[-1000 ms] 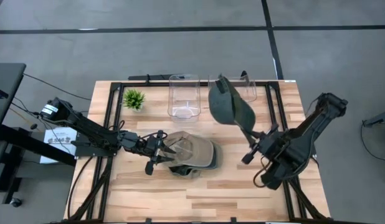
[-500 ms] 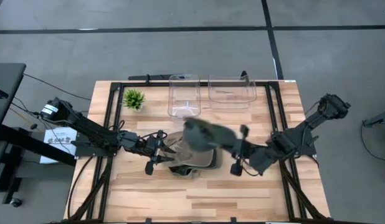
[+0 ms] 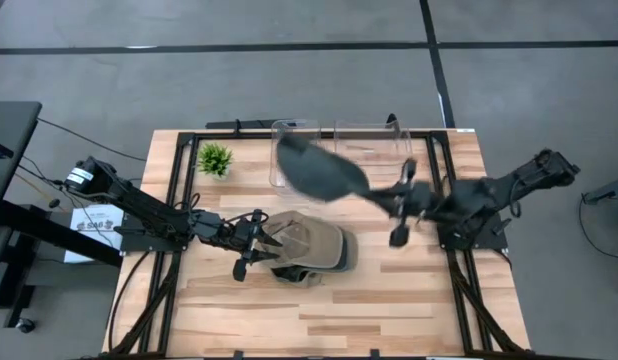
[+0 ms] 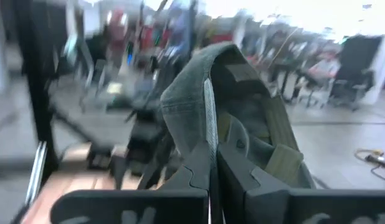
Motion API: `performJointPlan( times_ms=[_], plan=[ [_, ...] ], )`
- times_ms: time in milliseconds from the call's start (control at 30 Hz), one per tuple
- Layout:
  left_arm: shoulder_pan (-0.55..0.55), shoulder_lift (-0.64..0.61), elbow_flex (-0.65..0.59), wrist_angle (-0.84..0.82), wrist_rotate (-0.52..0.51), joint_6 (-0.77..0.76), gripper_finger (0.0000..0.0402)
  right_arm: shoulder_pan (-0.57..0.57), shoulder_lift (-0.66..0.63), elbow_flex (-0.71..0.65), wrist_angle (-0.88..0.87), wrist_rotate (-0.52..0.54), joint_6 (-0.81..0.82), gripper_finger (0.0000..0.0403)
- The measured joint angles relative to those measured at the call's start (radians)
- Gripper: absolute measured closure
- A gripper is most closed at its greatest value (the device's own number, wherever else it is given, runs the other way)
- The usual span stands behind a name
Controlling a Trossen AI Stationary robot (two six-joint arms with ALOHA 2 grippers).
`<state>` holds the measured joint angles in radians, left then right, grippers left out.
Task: Pick & Place hat
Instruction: Put the black cap into the left transparent bin
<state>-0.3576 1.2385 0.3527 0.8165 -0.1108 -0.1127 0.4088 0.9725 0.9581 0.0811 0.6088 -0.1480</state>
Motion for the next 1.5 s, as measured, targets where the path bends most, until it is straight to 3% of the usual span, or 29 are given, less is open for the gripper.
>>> performJointPlan(
  times_ms=[133,367,667,900,1200,1500],
  plan=[
    [0.0,0.0,0.0,0.0,0.0,0.0,0.0268,-0.1,-0.166,-0.174,0.194,-0.095,0.038,0.0401],
    [0.0,0.0,0.0,0.0,0.0,0.0,0.0268,-0.282,-0.409,-0.53,0.522,-0.236,0.257,0.0401],
    [0.0,0.0,0.0,0.0,0.0,0.0,0.0268,-0.365,-0.483,-0.873,0.971,-0.317,0.438,0.04],
    [0.0,0.0,0.0,0.0,0.0,0.001,0.0268,-0.331,-0.45,-0.946,1.029,-0.377,0.538,0.0399],
    [0.0,0.0,0.0,0.005,0.0,0.003,0.0268,-0.221,-0.39,-0.946,1.033,-0.427,0.535,0.0399],
    [0.0,0.0,0.0,0.159,-0.027,0.086,0.0268,-0.166,-0.284,-0.945,1.083,-0.426,0.488,0.0399]
  ],
)
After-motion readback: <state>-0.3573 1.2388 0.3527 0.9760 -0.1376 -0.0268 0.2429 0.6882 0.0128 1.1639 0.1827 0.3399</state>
